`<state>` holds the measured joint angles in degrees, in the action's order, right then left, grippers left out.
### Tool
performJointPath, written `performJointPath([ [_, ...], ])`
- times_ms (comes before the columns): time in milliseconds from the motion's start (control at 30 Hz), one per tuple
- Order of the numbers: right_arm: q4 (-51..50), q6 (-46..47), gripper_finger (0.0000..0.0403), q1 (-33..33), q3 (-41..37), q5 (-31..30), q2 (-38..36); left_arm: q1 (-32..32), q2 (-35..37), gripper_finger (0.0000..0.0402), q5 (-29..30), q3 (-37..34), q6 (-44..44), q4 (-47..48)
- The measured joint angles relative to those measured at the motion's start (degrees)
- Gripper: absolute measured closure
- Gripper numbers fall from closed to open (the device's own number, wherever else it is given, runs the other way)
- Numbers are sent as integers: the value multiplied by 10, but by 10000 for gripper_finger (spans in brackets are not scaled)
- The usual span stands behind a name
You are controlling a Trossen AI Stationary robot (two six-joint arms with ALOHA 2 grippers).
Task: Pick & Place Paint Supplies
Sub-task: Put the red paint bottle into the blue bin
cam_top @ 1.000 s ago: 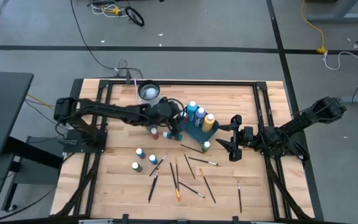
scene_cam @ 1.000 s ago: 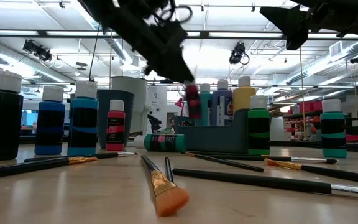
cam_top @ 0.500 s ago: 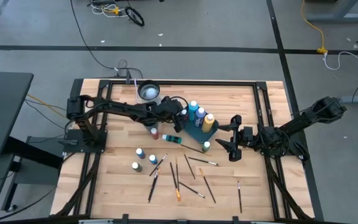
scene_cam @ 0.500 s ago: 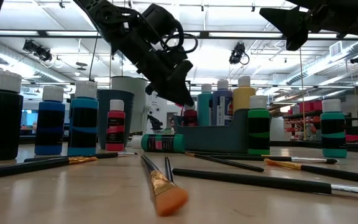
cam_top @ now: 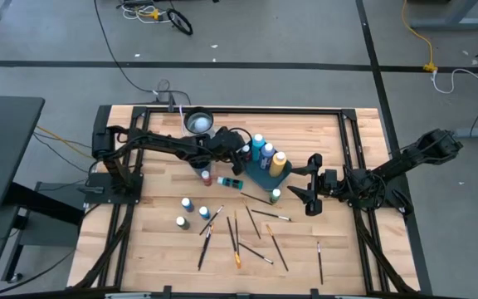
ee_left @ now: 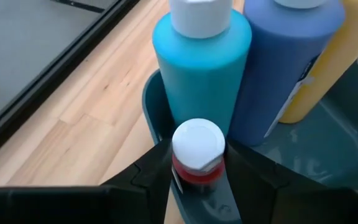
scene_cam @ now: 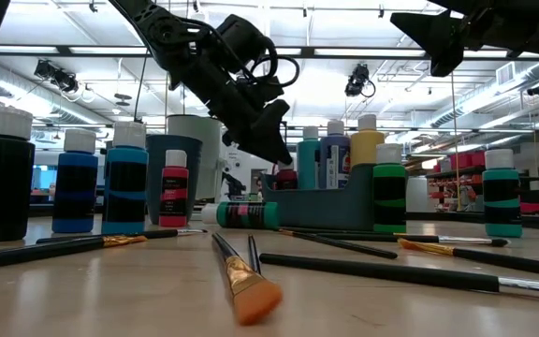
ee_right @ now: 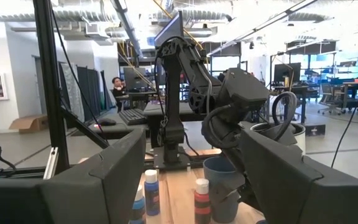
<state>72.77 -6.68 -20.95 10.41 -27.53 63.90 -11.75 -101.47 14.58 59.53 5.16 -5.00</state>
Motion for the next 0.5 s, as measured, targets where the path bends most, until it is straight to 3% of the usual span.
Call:
performJointPath([
  [500, 0, 1, 140, 0, 0, 0, 0, 0, 1, 225, -1, 0, -11, -20],
])
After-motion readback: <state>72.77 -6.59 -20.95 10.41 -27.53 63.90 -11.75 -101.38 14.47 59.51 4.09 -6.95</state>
